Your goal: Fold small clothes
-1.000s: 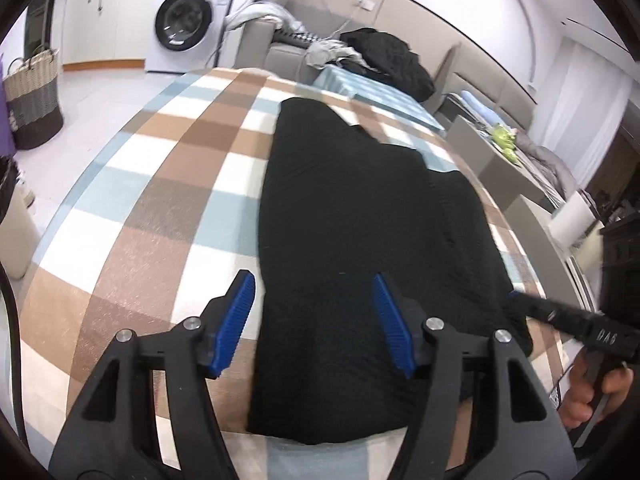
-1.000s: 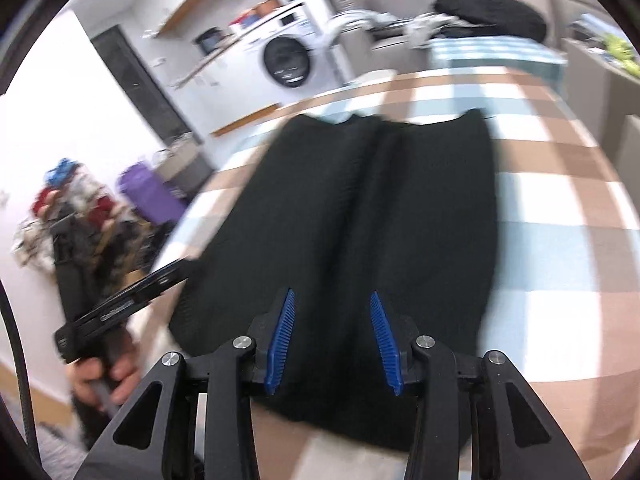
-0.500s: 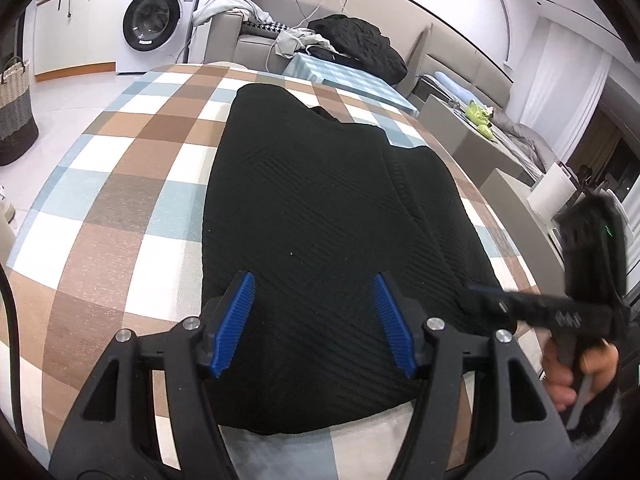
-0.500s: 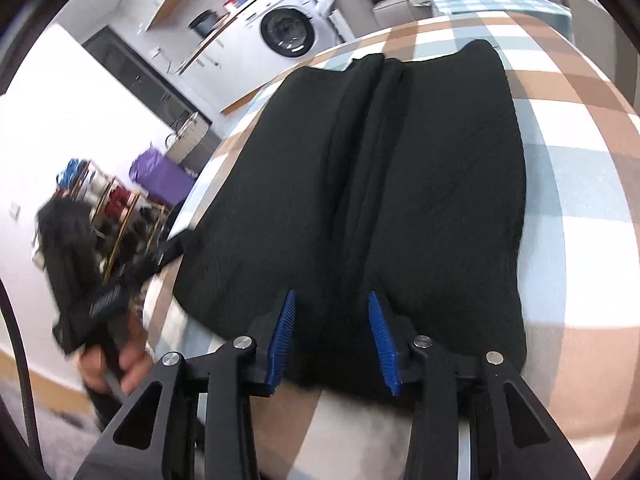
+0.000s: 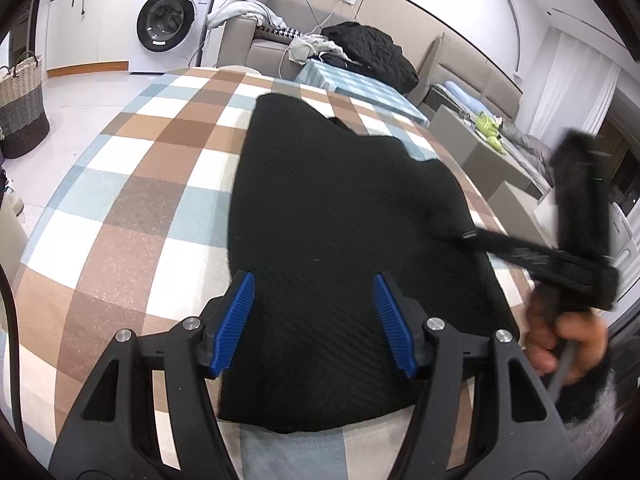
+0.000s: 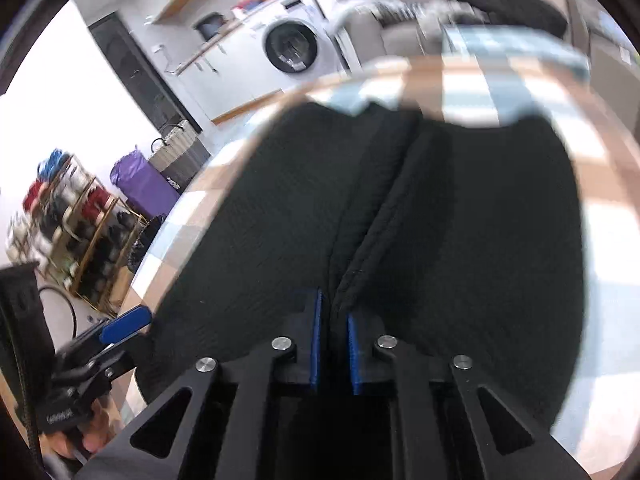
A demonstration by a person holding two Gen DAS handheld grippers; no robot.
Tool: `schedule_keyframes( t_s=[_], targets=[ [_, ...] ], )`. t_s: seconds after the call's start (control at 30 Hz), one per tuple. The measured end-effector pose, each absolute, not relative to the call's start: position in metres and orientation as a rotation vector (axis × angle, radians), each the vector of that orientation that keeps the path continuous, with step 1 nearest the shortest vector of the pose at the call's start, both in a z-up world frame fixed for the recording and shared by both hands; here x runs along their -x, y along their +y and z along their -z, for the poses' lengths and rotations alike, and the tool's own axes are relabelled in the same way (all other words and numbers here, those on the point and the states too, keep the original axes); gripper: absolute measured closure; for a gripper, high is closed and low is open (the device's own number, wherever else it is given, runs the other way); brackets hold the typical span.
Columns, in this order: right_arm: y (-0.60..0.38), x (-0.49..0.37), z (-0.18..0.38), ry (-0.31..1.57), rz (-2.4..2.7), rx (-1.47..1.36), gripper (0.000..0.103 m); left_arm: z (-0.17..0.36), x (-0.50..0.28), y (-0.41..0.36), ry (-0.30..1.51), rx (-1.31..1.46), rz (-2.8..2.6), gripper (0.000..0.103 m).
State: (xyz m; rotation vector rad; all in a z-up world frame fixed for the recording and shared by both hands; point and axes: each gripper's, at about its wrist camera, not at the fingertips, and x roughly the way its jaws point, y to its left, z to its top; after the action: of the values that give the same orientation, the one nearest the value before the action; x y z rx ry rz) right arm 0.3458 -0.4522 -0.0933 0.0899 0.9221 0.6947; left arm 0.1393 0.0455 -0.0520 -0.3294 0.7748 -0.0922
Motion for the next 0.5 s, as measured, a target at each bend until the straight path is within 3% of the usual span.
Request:
schedule_keyframes(
  t_s=[0.13, 0.3, 0.4, 0.5],
  targets=[
    [-0.478, -0.326, 0.07, 0.871, -0.619, -0.037, 0.094, 0.053, -0.141, 0.049, 0.772, 0.326, 0.087, 0.044],
    [-0.5, -0.35, 0.119, 1.078, -0.566, -0.134, 0.087, 0.066, -0.148, 0.045, 0.832, 0.312, 0.087, 0.044],
    [-0.51, -0.356, 0.113, 1.051, -0.579, -0.209, 0.065, 0.07, -0.147, 0.043, 0.838, 0.305, 0.087, 0.044],
    [-0.509, -0.376, 0.114, 1.051, -0.569, -0.239, 0.062, 0.072, -0.148, 0.042, 0.845, 0.313, 0.09, 0.044]
  ],
)
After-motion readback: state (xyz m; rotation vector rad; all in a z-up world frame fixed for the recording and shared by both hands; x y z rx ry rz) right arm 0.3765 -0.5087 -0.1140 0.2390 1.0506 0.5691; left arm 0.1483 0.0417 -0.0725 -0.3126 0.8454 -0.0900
